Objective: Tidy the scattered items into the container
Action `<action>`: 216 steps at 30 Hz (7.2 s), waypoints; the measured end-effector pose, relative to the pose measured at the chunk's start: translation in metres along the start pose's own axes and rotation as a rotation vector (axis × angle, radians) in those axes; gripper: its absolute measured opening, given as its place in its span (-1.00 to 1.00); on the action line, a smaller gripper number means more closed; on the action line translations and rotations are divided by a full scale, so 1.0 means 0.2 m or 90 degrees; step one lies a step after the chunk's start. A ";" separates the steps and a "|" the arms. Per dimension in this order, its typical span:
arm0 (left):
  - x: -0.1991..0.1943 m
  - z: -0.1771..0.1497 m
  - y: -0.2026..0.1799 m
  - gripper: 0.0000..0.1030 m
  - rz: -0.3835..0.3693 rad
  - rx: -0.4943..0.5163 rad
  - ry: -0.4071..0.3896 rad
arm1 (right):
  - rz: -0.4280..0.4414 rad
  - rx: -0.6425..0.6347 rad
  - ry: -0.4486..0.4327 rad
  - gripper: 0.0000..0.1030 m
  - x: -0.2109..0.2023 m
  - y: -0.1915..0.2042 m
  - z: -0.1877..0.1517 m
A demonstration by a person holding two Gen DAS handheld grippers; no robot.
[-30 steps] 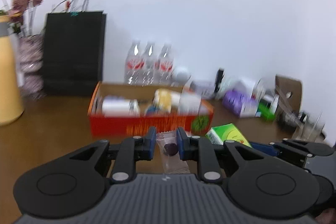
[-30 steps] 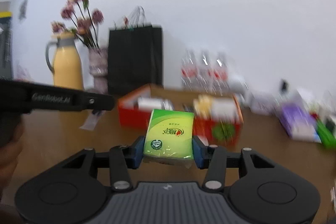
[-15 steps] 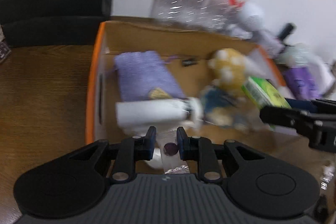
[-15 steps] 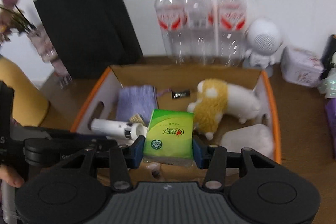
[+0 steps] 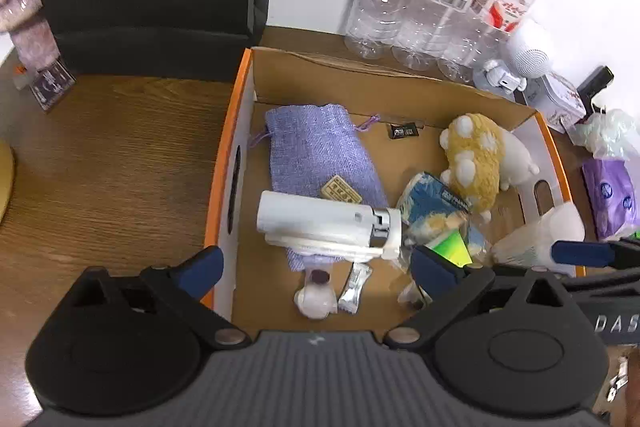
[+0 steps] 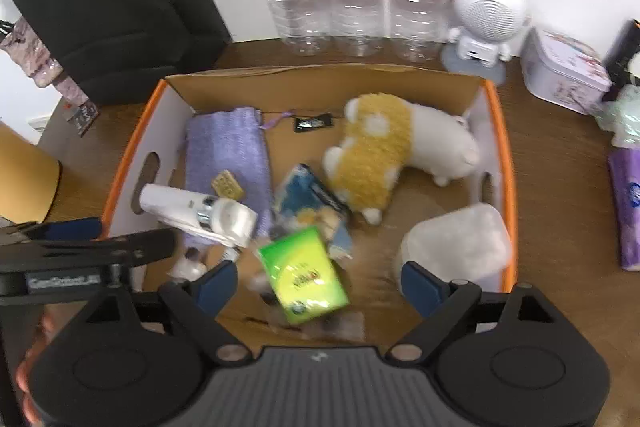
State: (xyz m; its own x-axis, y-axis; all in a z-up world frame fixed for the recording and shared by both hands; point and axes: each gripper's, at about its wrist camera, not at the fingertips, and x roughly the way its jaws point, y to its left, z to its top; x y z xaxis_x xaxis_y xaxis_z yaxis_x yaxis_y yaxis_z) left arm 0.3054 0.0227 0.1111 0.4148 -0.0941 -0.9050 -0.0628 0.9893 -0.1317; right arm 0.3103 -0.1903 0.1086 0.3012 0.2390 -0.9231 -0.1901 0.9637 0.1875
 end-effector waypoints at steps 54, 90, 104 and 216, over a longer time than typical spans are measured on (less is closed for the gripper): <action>-0.31 -1.76 -0.16 1.00 0.124 0.121 -0.345 | -0.032 -0.012 -0.373 0.89 -0.18 -0.02 -1.70; -0.20 -1.79 -0.04 1.00 0.064 0.069 -0.283 | -0.042 -0.061 -0.341 1.00 -0.02 0.08 -1.78; -0.21 -1.75 -0.03 1.00 0.062 0.065 -0.284 | -0.038 -0.106 -0.332 1.00 0.00 0.09 -1.74; 0.24 0.33 -0.03 1.00 -0.017 0.047 -0.027 | 0.025 0.009 0.043 0.59 0.17 -0.10 0.28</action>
State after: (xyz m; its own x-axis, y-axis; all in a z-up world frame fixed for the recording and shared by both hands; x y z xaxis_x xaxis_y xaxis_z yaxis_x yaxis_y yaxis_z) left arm 0.3845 0.0201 0.0955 0.4533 -0.1167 -0.8837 0.0154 0.9923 -0.1231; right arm 0.3771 -0.1949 0.0921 0.2295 0.2686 -0.9355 -0.1869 0.9555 0.2284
